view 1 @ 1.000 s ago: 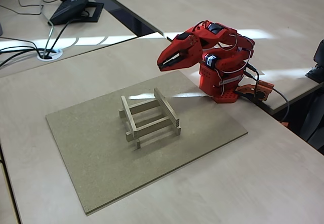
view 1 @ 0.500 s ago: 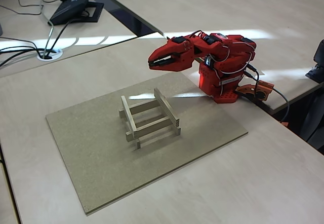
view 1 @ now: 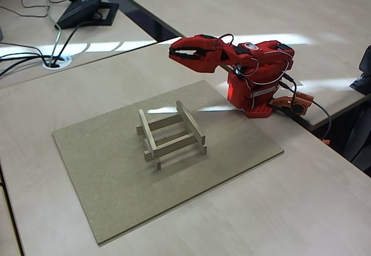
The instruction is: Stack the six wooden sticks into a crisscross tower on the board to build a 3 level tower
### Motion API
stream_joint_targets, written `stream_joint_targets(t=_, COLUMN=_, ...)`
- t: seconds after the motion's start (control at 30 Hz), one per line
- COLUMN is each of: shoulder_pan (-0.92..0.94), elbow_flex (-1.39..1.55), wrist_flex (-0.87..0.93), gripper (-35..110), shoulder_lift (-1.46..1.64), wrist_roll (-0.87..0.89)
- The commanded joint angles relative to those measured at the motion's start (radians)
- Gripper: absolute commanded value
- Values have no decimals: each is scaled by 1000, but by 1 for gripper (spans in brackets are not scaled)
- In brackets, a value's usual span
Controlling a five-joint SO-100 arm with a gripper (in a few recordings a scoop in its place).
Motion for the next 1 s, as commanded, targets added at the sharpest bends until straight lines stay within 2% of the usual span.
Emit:
stream_joint_targets(t=0.0, shoulder_pan=-20, elbow_flex=2, wrist_flex=-121, gripper=0, shoulder_lift=8, wrist_roll=-3)
stream_joint_targets(t=0.2, shoulder_pan=-12, elbow_flex=2, wrist_flex=-393, gripper=0, shoulder_lift=8, wrist_roll=-2)
stream_joint_targets(t=0.6, shoulder_pan=26, elbow_flex=2, wrist_flex=-1166, gripper=0, shoulder_lift=8, wrist_roll=0)
stream_joint_targets(t=0.97, shoulder_pan=29, elbow_flex=2, wrist_flex=-1694, gripper=0, shoulder_lift=8, wrist_roll=0)
